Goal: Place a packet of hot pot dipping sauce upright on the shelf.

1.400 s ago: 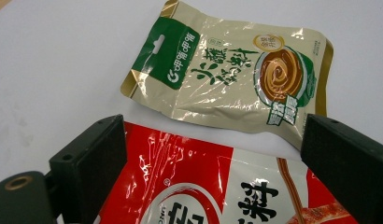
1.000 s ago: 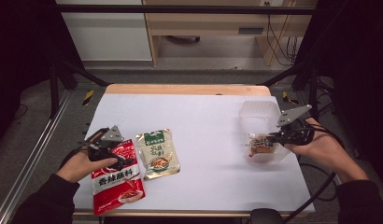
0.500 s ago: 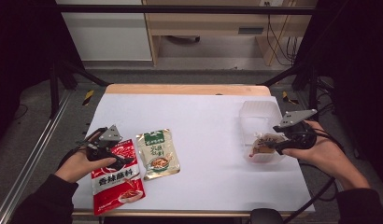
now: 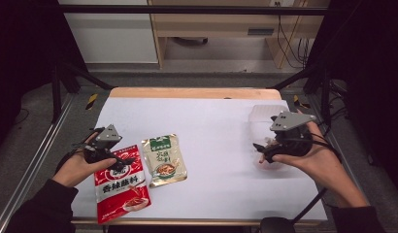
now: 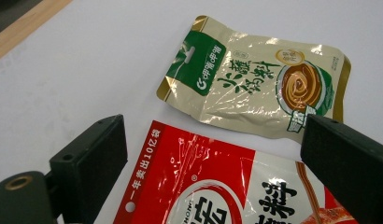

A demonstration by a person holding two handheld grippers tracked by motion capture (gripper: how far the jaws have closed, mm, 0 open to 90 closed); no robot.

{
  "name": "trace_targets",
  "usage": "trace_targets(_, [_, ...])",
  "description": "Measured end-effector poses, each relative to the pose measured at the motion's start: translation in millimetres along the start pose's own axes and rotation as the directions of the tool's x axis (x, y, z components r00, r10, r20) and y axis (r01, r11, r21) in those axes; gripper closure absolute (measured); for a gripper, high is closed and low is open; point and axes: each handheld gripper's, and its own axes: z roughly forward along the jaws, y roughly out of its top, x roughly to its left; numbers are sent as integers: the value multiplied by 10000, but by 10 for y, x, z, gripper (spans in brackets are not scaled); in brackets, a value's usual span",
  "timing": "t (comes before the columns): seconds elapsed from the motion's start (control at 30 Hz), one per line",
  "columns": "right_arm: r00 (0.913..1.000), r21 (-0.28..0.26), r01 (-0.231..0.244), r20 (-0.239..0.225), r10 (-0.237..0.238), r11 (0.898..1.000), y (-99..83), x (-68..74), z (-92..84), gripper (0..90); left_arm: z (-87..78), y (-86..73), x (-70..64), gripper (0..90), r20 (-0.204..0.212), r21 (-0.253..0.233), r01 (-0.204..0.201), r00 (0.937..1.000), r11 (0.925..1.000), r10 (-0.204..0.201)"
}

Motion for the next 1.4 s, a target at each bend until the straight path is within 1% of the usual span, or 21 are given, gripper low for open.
trace_targets(0.03, [10000, -25, 58, -44, -58, 10000, 34, 53, 29, 58, -2, 10, 2, 67, -38, -30, -9, 10000, 10000, 9])
trace_targets(0.1, [9990, -44, 432, -131, -433, 9991, 103, 157, 110, 57, -17, 27, 3, 64, -154, 41, 30, 9999, 10000, -30])
trace_targets(0.13, [9989, -33, 450, -144, -450, 9990, 137, 209, 167, 58, -26, 29, 5, 61, -176, -4, 50, 9998, 10000, -50])
trace_targets(0.17, [9986, -1, 457, -282, -457, 9990, 172, 256, 231, 59, -32, 25, 8, 59, -166, -24, 66, 9998, 10000, -67])
trace_targets(0.2, [9978, -33, 566, -350, -567, 9984, 207, 303, 295, 66, -32, 25, 8, 57, -166, -24, 66, 9998, 10000, -67])
trace_targets(0.27, [9969, -165, 680, -383, -686, 9975, 264, 401, 414, 90, -44, 14, 28, 54, -315, -34, 114, 9994, 9999, -115])
trace_targets(0.33, [9964, -93, 733, -429, -736, 9973, 309, 492, 534, 100, -37, 15, 53, 51, -296, -47, 131, 9995, 9999, -133])
trace_targets(0.43, [9976, 151, 543, -442, -536, 9984, 350, 605, 711, 112, -20, 33, 89, 47, -312, 22, 83, 9995, 10000, -82])
trace_targets(0.5, [9983, 183, 329, -492, -320, 9993, 363, 653, 815, 118, -11, 52, 111, 46, -313, -9, 61, 9995, 10000, -61])
trace_targets(0.57, [9993, 102, 97, -367, -93, 9999, 369, 686, 905, 130, 5, 78, 133, 46, -305, 3, 2, 9995, 10000, -2])
trace_targets(0.63, [9992, -39, -169, -361, 167, 9998, 366, 715, 993, 135, 24, 113, 151, 48, -321, 48, -48, 9995, 10000, 49])
trace_targets(0.67, [9992, -39, -169, -361, 167, 9998, 366, 715, 993, 135, 24, 113, 151, 48, -321, 48, -48, 9995, 10000, 49])
trace_targets(0.7, [9984, -158, -411, -394, 404, 9990, 359, 746, 1070, 168, 37, 156, 161, 49, -340, 73, -115, 9994, 9999, 117])
trace_targets(0.87, [9969, -307, -628, -496, 612, 9976, 327, 822, 1226, 190, 91, 275, 165, 49, -276, 23, -287, 9992, 9996, 287])
trace_targets(1.03, [9962, -203, -817, -320, 810, 9965, 274, 866, 1336, 209, 155, 360, 186, 57, -344, 129, -403, 9986, 9991, 407])
trace_targets(1.07, [9947, -324, -998, -298, 988, 9945, 237, 893, 1377, 228, 165, 371, 192, 57, -382, 215, -474, 9981, 9986, 482])
trace_targets(1.17, [9903, -411, -1359, -362, 1345, 9899, 156, 935, 1447, 230, 177, 393, 184, 62, -518, 272, -467, 9975, 9985, 481])
trace_targets(1.23, [9883, -489, -1495, -391, 1476, 9876, 115, 964, 1478, 217, 179, 408, 172, 62, -529, 270, -423, 9976, 9987, 437])
trace_targets(1.3, [9878, -608, -1551, -235, 1539, 9860, 86, 987, 1496, 199, 190, 420, 157, 62, -601, 337, -431, 9972, 9985, 451])
trace_targets(1.37, [9837, -646, -1797, -181, 1789, 9816, 49, 1000, 1516, 165, 208, 423, 147, 62, -605, 360, -406, 9973, 9985, 427])
trace_targets(1.4, [9801, -762, -1984, -143, 1978, 9772, 21, 1007, 1526, 162, 221, 427, 145, 62, -591, 423, -394, 9974, 9983, 418])
